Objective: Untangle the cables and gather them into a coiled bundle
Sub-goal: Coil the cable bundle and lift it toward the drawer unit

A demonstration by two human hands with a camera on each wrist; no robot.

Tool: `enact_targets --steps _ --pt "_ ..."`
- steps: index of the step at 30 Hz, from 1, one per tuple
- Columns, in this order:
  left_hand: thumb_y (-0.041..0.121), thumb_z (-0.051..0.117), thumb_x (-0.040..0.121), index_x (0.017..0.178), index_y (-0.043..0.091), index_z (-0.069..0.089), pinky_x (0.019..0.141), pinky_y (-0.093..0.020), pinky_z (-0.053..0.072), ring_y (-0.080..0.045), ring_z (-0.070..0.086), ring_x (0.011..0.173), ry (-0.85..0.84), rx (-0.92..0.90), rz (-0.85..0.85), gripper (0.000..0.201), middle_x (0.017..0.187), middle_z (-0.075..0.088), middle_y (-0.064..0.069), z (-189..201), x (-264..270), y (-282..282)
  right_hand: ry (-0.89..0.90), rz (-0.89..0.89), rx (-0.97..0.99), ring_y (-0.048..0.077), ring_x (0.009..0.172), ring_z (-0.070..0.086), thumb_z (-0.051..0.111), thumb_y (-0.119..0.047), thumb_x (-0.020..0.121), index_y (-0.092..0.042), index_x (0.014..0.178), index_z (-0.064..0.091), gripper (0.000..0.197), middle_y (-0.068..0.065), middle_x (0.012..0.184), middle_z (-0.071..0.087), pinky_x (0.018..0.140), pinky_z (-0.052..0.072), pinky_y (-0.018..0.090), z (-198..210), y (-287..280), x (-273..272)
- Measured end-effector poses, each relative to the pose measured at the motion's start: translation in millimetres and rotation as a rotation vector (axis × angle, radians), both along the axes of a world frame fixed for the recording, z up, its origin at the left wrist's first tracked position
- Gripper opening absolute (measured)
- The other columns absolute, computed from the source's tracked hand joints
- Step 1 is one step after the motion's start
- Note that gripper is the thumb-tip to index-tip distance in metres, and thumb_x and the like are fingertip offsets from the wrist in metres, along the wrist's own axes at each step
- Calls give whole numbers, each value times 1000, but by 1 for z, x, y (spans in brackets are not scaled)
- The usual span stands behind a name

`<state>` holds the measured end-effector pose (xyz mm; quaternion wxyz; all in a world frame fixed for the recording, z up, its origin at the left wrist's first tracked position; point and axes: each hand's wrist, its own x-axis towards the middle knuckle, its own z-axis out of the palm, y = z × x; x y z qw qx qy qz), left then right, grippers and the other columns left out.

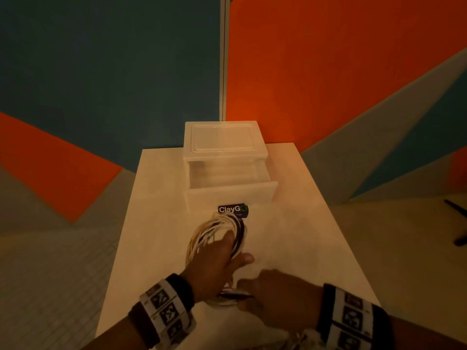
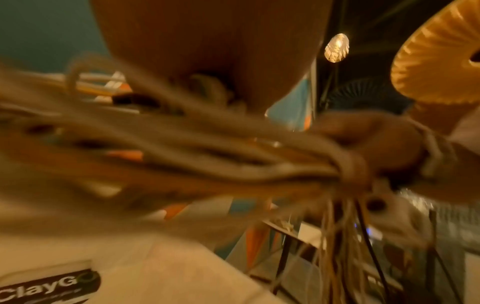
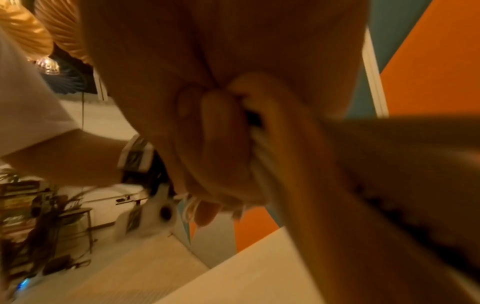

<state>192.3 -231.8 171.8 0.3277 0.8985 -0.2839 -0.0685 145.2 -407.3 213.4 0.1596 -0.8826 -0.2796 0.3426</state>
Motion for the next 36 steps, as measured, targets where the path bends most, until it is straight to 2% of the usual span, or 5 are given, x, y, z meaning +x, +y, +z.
enact_targets --steps 5,12,19,27,36 --pt "79 16 82 116 3 44 93 0 15 -12 36 104 225 -112 -40 88 121 46 -14 4 -11 2 -55 0 93 18 68 54 53 -45 95 -19 82 52 29 1 79 61 69 45 33 16 -4 18" --pt "43 33 101 135 28 45 99 -14 36 3 52 120 663 -491 -113 39 126 61 22 20 -23 7 -69 -191 253 11 79 61 80 -40 73 -26 89 44 42 -3 89 65 74 53 39 31 0 38" --pt "22 76 83 135 5 45 78 -47 52 -31 64 77 885 -637 -173 62 86 67 -11 30 -30 18 -38 -233 348 1 55 41 84 -34 71 -16 94 36 56 -10 68 47 53 35 20 40 -1 52" --pt "-3 54 89 105 -12 52 60 -32 40 -23 55 59 1154 -1140 -302 19 68 52 -10 67 -23 50 266 -485 754 22 61 57 79 -16 79 -7 98 51 35 6 72 57 58 50 33 19 -29 34" --pt "9 38 96 110 2 44 77 -38 28 -17 48 64 1219 -1497 -257 17 69 45 0 120 -21 42 -233 -938 1260 28 66 66 67 -24 84 -18 107 48 30 6 79 69 64 57 43 -5 -12 14"
